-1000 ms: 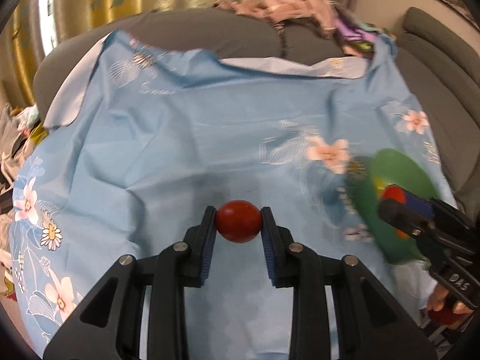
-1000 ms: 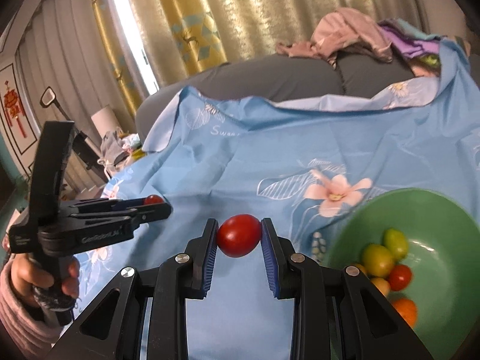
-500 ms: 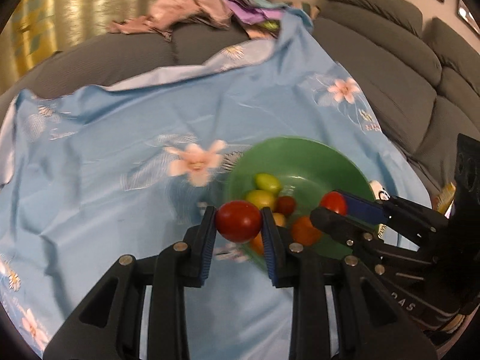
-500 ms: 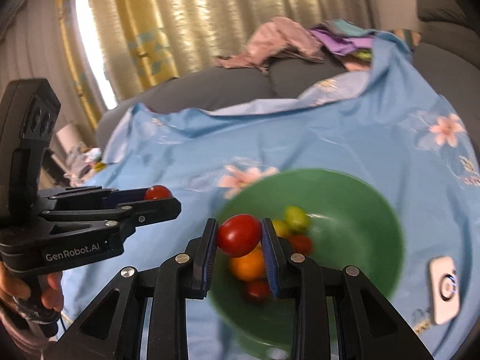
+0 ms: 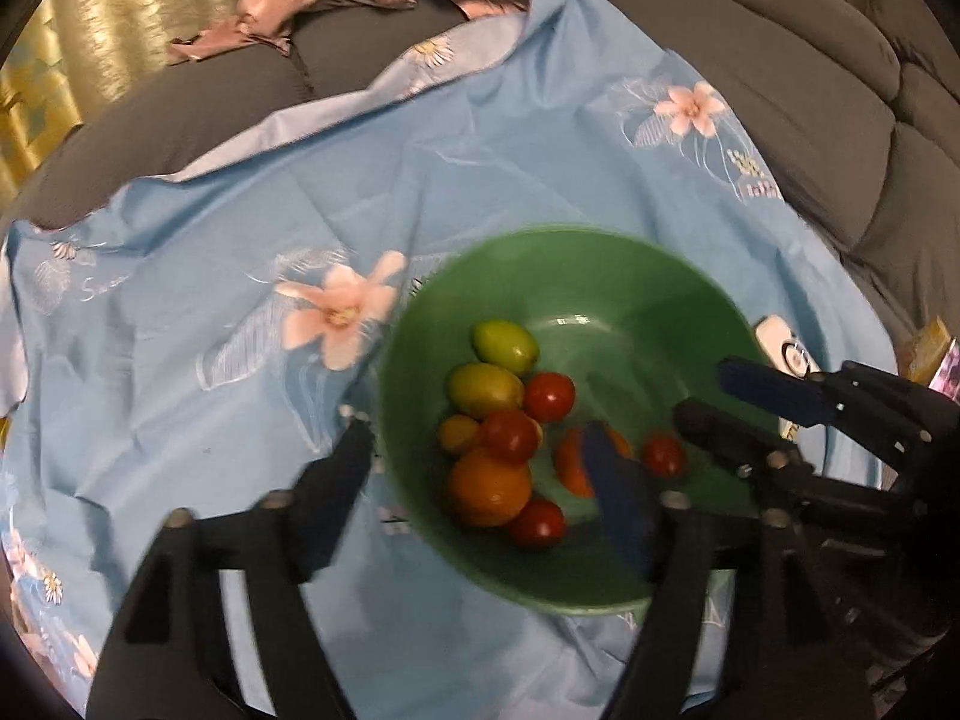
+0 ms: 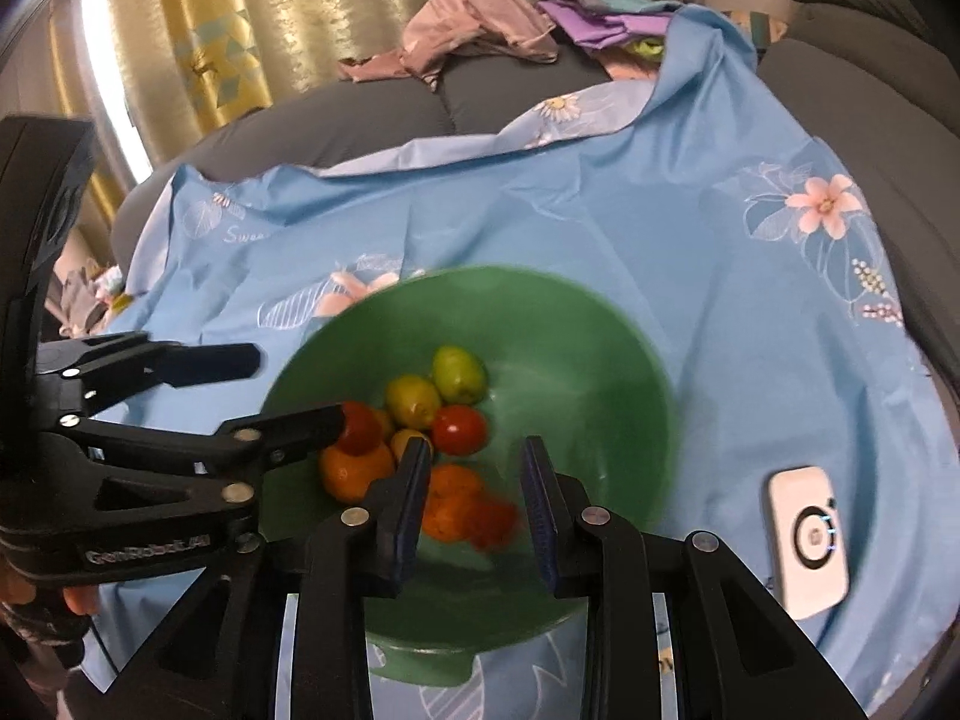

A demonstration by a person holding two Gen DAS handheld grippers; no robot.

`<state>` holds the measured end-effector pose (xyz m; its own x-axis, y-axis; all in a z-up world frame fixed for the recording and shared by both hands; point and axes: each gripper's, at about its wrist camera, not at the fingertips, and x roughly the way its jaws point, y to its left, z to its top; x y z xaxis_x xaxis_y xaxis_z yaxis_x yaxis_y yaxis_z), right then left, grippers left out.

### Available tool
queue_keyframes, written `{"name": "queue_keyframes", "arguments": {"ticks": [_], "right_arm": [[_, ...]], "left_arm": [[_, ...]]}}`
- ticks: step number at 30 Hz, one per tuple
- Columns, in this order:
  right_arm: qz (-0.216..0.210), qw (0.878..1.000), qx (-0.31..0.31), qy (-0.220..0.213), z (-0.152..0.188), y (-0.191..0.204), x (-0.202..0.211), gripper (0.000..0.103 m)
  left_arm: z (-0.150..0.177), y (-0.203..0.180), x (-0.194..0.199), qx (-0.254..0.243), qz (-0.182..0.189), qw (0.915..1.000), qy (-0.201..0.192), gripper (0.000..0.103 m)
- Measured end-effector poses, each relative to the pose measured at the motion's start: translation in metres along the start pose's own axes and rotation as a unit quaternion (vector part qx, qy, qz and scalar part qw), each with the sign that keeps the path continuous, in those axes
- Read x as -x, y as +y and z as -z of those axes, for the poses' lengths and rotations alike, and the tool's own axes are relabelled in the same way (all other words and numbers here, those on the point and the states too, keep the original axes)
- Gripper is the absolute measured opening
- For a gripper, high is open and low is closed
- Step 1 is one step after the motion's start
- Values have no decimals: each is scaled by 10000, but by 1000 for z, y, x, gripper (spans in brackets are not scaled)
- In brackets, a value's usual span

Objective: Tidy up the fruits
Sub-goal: 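Carry both tomatoes over the green bowl and open both grippers, then withdraw both open grippers above the bowl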

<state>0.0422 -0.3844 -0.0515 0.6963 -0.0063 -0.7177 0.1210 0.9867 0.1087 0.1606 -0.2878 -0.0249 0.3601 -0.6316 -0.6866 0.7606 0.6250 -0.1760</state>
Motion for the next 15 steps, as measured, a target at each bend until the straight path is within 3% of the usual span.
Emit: {"name": "queue_keyframes", "arguments": {"ticks": [5, 7, 10, 15], "right_arm": [[41, 9999, 91, -66, -15, 1, 28, 38], [16, 9999, 102, -44, -23, 3, 39, 40], [23, 9999, 138, 49, -35, 7, 55, 56], [-21, 9997, 208, 133, -54, 12, 75, 58]], "left_arm": [[-9, 9, 35, 144, -207, 9995, -164, 101], [-13, 12, 50, 226, -283, 9990, -258, 102], [-20, 13, 68, 350, -374, 9982, -300, 102], [-32, 9, 89, 432, -331, 9981, -290, 102]]}}
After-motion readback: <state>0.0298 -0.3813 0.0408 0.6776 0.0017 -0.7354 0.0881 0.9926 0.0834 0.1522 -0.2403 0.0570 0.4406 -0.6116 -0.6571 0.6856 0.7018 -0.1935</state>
